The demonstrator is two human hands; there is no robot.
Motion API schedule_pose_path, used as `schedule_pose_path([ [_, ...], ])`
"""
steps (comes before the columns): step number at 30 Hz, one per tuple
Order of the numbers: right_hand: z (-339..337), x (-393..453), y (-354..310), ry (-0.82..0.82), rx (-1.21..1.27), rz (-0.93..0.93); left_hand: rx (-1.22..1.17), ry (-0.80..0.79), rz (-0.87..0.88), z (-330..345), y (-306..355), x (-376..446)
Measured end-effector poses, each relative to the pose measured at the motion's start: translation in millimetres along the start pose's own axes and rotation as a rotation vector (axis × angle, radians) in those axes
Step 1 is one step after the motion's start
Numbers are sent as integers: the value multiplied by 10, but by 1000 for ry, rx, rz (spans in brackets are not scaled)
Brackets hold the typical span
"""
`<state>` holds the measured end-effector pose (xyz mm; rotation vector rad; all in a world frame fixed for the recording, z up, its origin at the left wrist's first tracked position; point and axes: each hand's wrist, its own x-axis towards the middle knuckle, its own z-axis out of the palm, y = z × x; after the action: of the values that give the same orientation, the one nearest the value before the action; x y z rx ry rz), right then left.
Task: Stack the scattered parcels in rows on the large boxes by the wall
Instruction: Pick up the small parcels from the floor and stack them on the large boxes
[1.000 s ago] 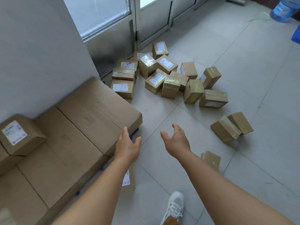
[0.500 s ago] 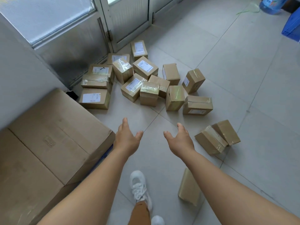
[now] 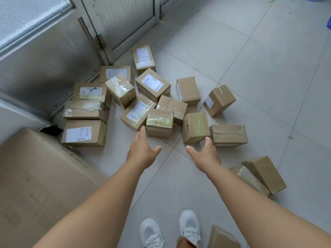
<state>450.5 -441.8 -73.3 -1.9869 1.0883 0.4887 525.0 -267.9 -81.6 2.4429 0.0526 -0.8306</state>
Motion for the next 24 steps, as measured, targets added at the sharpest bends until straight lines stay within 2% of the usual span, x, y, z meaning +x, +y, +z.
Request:
schedule_pose_path([
  [5,118,778,15,-35,-26,45,110,-11,47,230,97,727],
  [10,285,1613,69,-93,-123,108,271,-28,86,546,193,1442],
  [14,368,2152,122,-78,-234,139,412,-44,120,767,214,1951],
  [19,498,2593,219,-63,-354,163,642,-134,178,972,217,2406],
  [24,617,2756,283,-3,-444,153,816,-150,225,1039,150,2585],
])
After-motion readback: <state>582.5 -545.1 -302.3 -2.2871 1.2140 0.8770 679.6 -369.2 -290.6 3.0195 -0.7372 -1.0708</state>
